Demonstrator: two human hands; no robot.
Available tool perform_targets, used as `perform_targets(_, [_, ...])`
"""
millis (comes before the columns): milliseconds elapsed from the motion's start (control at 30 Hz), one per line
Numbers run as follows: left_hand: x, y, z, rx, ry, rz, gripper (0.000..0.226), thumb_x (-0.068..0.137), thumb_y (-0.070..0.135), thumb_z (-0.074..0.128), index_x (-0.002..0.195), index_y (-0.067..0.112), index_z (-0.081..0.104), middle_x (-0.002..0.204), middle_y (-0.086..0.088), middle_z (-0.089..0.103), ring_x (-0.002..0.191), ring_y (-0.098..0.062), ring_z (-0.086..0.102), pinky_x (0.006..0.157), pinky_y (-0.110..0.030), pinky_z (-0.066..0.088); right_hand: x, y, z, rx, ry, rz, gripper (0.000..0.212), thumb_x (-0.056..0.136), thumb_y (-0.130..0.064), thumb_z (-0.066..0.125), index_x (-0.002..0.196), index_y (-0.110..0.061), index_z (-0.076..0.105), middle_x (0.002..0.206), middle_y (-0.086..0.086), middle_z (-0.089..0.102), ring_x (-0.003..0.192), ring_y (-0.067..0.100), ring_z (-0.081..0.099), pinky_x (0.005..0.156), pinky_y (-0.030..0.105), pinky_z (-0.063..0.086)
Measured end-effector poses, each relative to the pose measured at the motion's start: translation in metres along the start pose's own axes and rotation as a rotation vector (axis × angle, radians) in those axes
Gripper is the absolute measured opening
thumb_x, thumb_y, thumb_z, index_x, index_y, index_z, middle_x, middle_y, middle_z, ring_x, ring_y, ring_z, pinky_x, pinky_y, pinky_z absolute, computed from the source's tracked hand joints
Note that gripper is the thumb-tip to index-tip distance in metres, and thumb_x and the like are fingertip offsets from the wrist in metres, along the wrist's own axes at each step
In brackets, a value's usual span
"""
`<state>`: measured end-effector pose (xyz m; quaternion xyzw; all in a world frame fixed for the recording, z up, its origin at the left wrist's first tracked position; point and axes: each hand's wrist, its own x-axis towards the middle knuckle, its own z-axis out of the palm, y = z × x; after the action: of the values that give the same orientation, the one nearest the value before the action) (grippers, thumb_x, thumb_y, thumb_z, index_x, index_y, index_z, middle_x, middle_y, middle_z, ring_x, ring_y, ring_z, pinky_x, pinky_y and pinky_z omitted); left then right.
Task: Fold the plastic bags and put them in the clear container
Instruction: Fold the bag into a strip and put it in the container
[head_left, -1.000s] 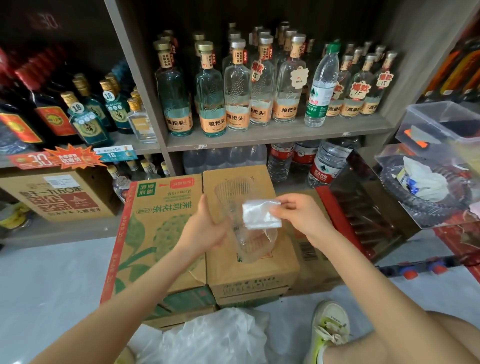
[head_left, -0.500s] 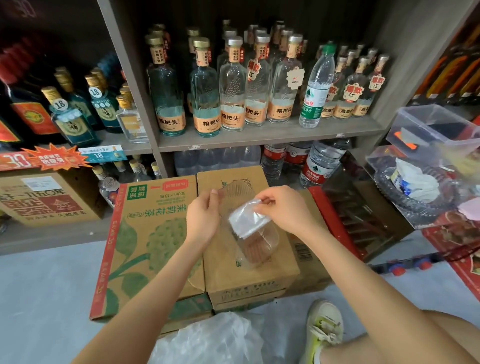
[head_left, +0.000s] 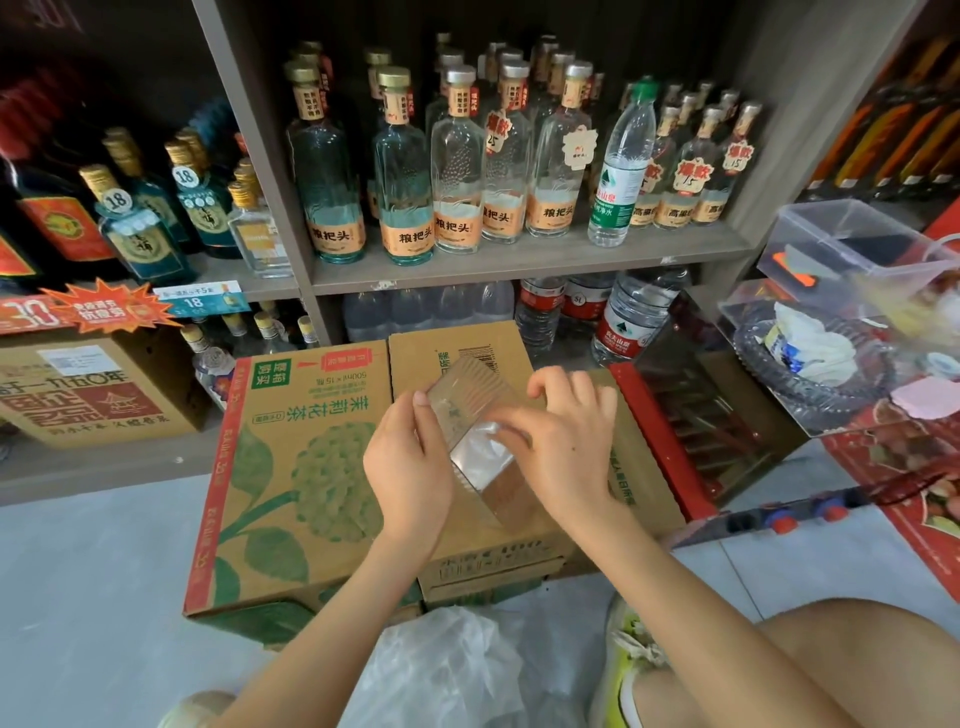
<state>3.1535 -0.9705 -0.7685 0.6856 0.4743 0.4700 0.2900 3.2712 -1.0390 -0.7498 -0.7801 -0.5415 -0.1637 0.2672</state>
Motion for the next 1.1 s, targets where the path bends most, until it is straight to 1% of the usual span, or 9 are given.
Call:
perform_targets(100, [-0.008,-0.002,-0.002,0.000,0.021,-0.021,0.043,0.099,0.029,0.031,0.097,0.005,0.067,0.066,0.002,0.055,0.057,-0.007,0.045,0.053,-0.015,0.028,-0.006,-0.005,0.005,0.008,-0.132,0.115,0.014,0.061,-0.038,0.084,0.072,-0.033,0.076,0.120,0.004,0.062,0.111,0.028,0.049,0.092,0.042,0.027])
perform_targets(233, [-0.018,-0.001,-0.003,-0.004,0.025,-0.020,0.044,0.100,0.029,0.030,0.102,0.007,0.068,0.070,0.001,0.059,0.058,-0.007,0.046,0.053,-0.013,0.030,-0.009,-0.012,0.020,-0.067,-0.282,0.174,0.017,0.054,-0.040,0.088,0.063,-0.035,0.074,0.131,0.011,0.059,0.121,0.039,0.052,0.106,0.053,0.013])
perform_targets(333, [-0.019,-0.002,-0.003,-0.021,0.034,-0.027,0.044,0.100,0.029,0.030,0.099,0.005,0.067,0.068,0.005,0.054,0.058,-0.002,0.045,0.054,-0.011,0.032,-0.009,-0.011,0.024,-0.104,-0.322,0.200,0.020,0.054,-0.043,0.088,0.067,-0.036,0.075,0.134,0.011,0.057,0.123,0.038,0.051,0.108,0.052,0.008])
perform_targets(567, [-0.022,-0.005,-0.007,-0.022,0.071,-0.075,0.046,0.099,0.031,0.028,0.108,0.007,0.067,0.082,0.000,0.066,0.071,-0.014,0.055,0.060,-0.009,0.034,-0.034,-0.004,0.014,0.087,-0.044,0.216,0.029,0.059,-0.041,0.086,0.085,-0.032,0.076,0.127,0.006,0.061,0.116,0.031,0.055,0.106,0.060,0.026])
perform_targets(667, [-0.025,-0.002,-0.007,-0.026,0.058,-0.035,0.047,0.100,0.033,0.029,0.103,0.006,0.067,0.077,0.003,0.062,0.066,-0.008,0.051,0.060,-0.008,0.034,-0.032,-0.009,0.016,0.067,-0.169,0.289,0.036,0.062,-0.047,0.083,0.095,-0.035,0.075,0.138,0.006,0.053,0.125,0.031,0.047,0.109,0.059,0.019])
perform_targets(733, [-0.027,0.000,-0.007,-0.024,0.051,0.028,0.048,0.100,0.033,0.028,0.106,0.007,0.068,0.084,0.001,0.068,0.071,-0.009,0.056,0.063,-0.008,0.036,-0.027,-0.014,0.015,0.017,-0.350,0.327,0.041,0.072,-0.054,0.073,0.111,-0.040,0.068,0.153,0.002,0.033,0.138,0.027,0.029,0.113,0.053,0.006])
perform_targets(833, [-0.029,0.001,-0.008,0.009,0.049,0.096,0.046,0.100,0.029,0.030,0.107,0.006,0.069,0.093,-0.002,0.072,0.080,-0.012,0.062,0.067,-0.008,0.037,-0.022,-0.016,0.018,-0.073,-0.482,0.378,0.046,0.077,-0.062,0.063,0.120,-0.046,0.060,0.159,-0.004,0.017,0.142,0.027,0.018,0.116,0.052,0.004])
perform_targets(933, [-0.029,0.002,-0.009,0.041,0.047,0.130,0.046,0.101,0.028,0.030,0.106,0.004,0.069,0.092,-0.005,0.073,0.078,-0.016,0.064,0.069,-0.004,0.035,-0.022,-0.019,0.020,-0.084,-0.492,0.421,0.048,0.074,-0.064,0.065,0.118,-0.044,0.061,0.158,-0.003,0.017,0.142,0.028,0.018,0.115,0.054,0.006])
perform_targets(1100, [-0.028,0.000,-0.009,0.040,0.059,0.088,0.045,0.100,0.026,0.029,0.107,0.003,0.067,0.090,-0.001,0.068,0.076,0.002,0.049,0.069,0.000,0.035,-0.026,-0.022,0.022,-0.068,-0.379,0.406,0.050,0.062,-0.063,0.075,0.104,-0.036,0.070,0.151,0.004,0.034,0.134,0.031,0.035,0.113,0.057,0.014])
